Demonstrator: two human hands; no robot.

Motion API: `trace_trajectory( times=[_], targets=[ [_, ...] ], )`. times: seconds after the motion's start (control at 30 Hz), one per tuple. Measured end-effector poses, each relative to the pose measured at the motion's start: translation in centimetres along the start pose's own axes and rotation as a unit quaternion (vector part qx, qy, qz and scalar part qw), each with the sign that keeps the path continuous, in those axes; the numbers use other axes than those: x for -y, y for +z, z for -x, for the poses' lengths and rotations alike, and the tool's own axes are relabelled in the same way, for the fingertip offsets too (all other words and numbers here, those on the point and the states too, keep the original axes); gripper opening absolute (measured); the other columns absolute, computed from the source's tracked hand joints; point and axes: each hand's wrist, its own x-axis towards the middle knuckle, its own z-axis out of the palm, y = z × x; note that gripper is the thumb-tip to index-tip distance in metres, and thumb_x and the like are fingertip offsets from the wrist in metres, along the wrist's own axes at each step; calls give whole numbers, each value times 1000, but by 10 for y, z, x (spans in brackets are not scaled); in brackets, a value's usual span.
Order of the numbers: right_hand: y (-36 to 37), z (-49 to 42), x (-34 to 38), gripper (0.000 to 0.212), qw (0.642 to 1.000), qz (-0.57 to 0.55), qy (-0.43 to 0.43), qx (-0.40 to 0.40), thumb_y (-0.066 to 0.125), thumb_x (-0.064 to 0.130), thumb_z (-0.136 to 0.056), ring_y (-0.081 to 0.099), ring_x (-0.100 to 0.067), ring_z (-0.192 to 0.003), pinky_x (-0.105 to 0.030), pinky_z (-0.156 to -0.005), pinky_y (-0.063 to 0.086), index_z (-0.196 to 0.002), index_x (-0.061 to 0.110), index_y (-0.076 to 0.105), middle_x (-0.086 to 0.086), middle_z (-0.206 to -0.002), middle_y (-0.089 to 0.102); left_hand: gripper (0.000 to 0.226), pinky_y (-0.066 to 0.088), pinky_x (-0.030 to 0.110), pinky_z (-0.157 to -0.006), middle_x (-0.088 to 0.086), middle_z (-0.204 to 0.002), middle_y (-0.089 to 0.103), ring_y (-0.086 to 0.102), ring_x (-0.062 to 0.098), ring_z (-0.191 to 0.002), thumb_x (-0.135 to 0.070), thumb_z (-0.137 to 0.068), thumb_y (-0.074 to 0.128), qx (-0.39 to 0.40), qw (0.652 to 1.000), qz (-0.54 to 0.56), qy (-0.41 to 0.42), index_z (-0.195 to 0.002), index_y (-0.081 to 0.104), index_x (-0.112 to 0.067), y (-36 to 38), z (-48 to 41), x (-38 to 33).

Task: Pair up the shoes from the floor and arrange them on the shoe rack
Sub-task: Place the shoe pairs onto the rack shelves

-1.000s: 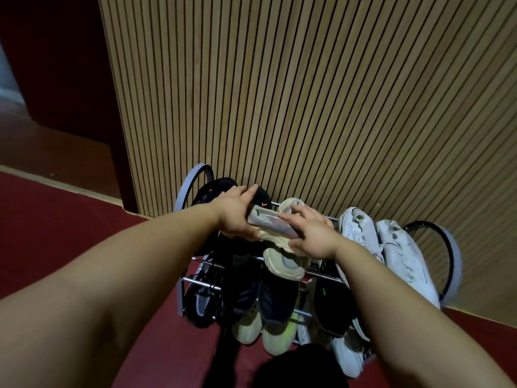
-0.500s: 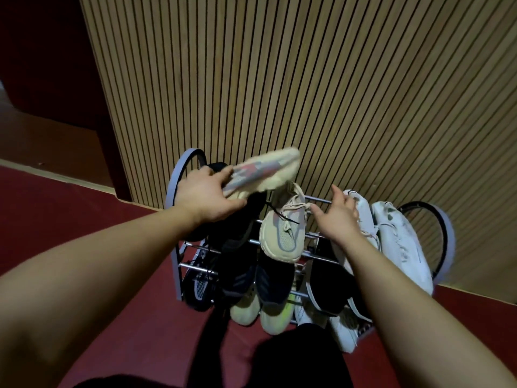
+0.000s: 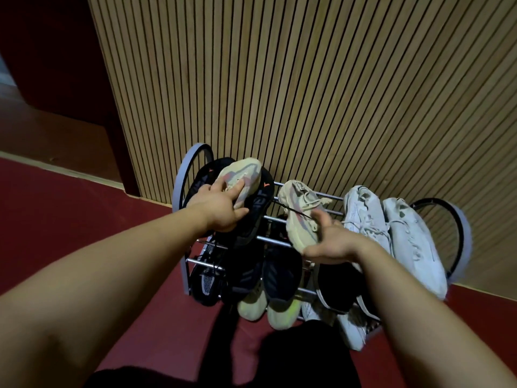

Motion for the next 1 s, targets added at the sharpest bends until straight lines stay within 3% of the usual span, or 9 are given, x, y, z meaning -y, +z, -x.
trace_trajectory(
  times=[0.1, 0.23, 0.33, 0.47, 0.6, 0.7, 0.77, 0.87, 1.0],
  targets=[
    [-18, 5, -19, 128, 999, 14, 18, 49, 78, 37, -49, 39, -31, -131, -40, -105, 41, -149, 34, -1, -15, -148, 31, 69, 26, 44, -112, 1, -159, -7, 17, 35, -139, -58, -93, 36, -13, 1000, -4, -4, -148, -4, -45, 2, 2, -3],
    [4, -6, 3, 124, 998, -16, 60, -13, 77, 49, -68, 19, -35, -142, -46, -115, 24, -148, 35, -17, -17, -157, 9, 74, 26, 44, -111, 10, -158, -15, 13, 37, -141, -59, -91, 43, -2, 999, 9, -35, -146, -4, -48, 0, 3, -5],
    [28, -12, 22, 122, 990, 42, 101, -88, 65, 68, -70, 22, -37, -139, -45, -111, 24, -146, 32, -22, -21, -153, 14, 77, 28, 44, -109, 14, -158, -7, 17, 38, -139, -60, -89, 45, 6, 998, 14, -57, -146, -4, -49, 0, 4, -6],
    [5, -16, 10, 121, 988, -15, 82, -133, 76, 56, -67, 32, -38, -133, -47, -109, 30, -149, 33, -11, -18, -146, 30, 76, 36, 43, -104, 15, -150, 15, 29, 36, -129, -62, -87, 45, -11, 999, 4, -52, -147, -1, -48, 3, 0, -4],
    [-53, -11, -9, 122, 985, -8, -7, -172, 79, 48, -65, 32, -36, -134, -46, -112, 29, -150, 31, -6, -16, -148, 31, 75, 36, 43, -104, 16, -151, 12, 28, 36, -131, -62, -88, 42, -8, 999, 2, -47, -147, -1, -47, 4, -2, -5],
    [-76, -5, -17, 123, 986, -18, -113, -123, 85, 36, -62, 28, -31, -137, -45, -115, 24, -150, 34, -2, -12, -150, 26, 74, 36, 43, -104, 16, -152, 11, 28, 36, -131, -62, -89, 41, -6, 999, -2, -43, -147, -2, -47, 4, -1, -4],
    [-75, -6, -20, 128, 985, 56, -152, -57, 85, 29, -57, 22, -28, -142, -49, -118, 15, -149, 34, -4, -7, -154, 21, 73, 34, 43, -107, 16, -154, 7, 26, 37, -133, -62, -90, 40, -1, 999, -1, -43, -147, -3, -47, 3, 0, -4],
    [-51, -18, -15, 117, 956, 267, -124, 10, 75, 25, -72, 2, -24, -147, -51, -116, -2, -151, 24, -12, -5, -159, 7, 73, 31, 42, -109, 16, -156, 3, 22, 37, -137, -61, -90, 40, 4, 999, -4, -47, -147, -4, -47, 2, 1, -5],
    [-28, -25, 16, 124, 952, 276, -132, 16, 77, 43, -71, -4, -23, -147, -50, -116, -2, -150, 24, -17, -7, -160, 1, 72, 32, 42, -108, 16, -155, 4, 23, 37, -136, -60, -91, 40, 6, 999, -8, -47, -147, -3, -47, 2, 0, -7]
  ],
)
